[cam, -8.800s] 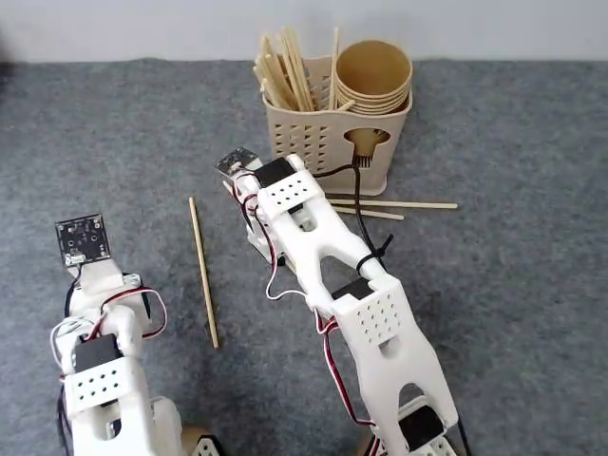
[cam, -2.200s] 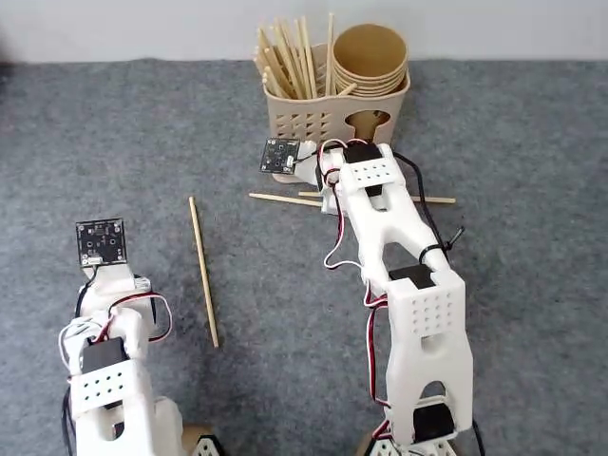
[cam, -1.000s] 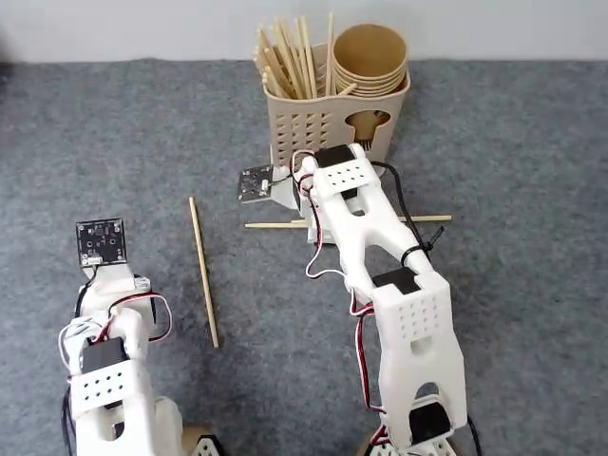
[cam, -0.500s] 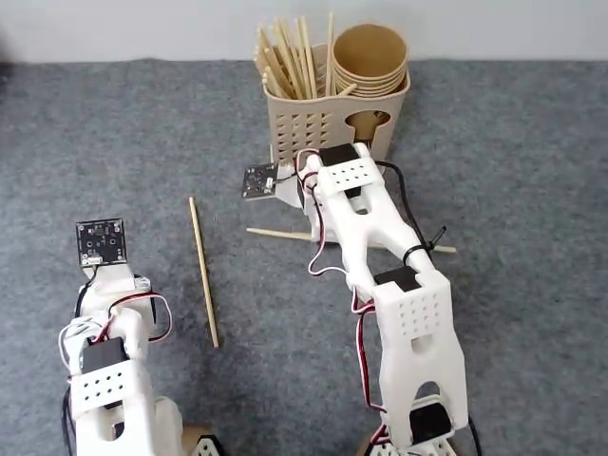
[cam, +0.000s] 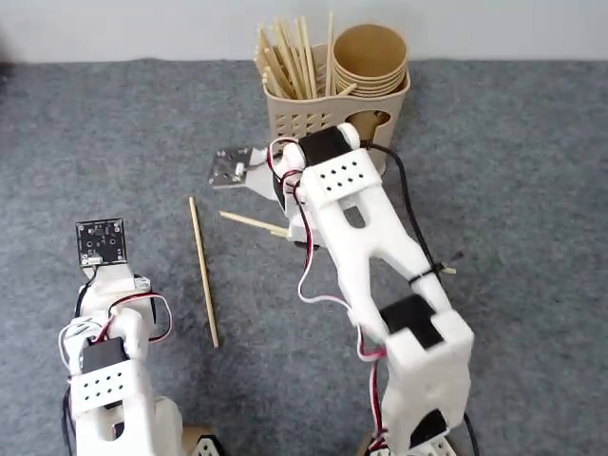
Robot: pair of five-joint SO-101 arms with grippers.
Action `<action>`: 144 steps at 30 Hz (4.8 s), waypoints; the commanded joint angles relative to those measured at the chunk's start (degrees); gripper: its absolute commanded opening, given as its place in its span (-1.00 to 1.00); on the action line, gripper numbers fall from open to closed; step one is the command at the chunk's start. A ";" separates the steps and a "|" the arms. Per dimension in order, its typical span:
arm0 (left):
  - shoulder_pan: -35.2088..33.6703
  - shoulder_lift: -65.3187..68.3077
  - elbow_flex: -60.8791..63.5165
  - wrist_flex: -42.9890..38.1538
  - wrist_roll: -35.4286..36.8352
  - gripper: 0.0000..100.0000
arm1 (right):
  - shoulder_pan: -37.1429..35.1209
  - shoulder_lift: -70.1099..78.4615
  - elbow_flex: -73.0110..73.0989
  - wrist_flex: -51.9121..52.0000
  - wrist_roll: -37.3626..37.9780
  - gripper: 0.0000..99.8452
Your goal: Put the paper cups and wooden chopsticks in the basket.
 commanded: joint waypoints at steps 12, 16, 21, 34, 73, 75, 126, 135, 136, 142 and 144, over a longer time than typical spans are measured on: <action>0.44 -1.05 -0.48 -1.23 -0.79 -0.97 | -8.31 -25.63 -1.23 -11.82 -26.11 -0.98; 0.44 -1.05 -0.48 -1.23 -0.79 -0.97 | -9.36 -29.05 -1.23 -18.42 -30.51 -0.98; 0.44 -1.05 -0.48 -1.23 -0.79 -0.97 | -8.92 -32.75 -1.23 -31.25 -34.11 -0.98; 0.35 -1.05 -0.40 -1.23 -0.79 -0.97 | -0.57 -31.08 -0.35 -60.09 -34.55 -0.98; -0.35 -1.14 -0.84 -1.05 -0.53 -0.97 | 0.04 -16.75 -0.70 -43.82 -38.59 -0.75; -2.11 -1.14 -1.10 -1.14 -0.53 -0.97 | -1.98 -17.01 -0.62 -37.23 -41.58 -0.75; -30.15 -1.05 3.82 -7.30 -3.60 -0.97 | -19.56 24.48 -0.44 -35.91 -61.36 -0.75; -30.24 -1.05 3.91 -7.30 -3.60 -0.97 | -19.91 27.56 -3.43 -33.45 -59.96 -0.76; -30.24 -1.05 3.91 -7.30 -3.60 -0.97 | -19.91 27.56 -3.43 -32.66 -59.87 -0.76; -30.15 -1.05 3.91 -7.30 -3.60 -0.97 | -19.91 27.56 -3.43 -30.46 -59.60 -0.96; -30.15 -1.05 3.91 -7.30 -3.60 -0.97 | -19.91 27.56 -3.43 -29.05 -57.14 -0.99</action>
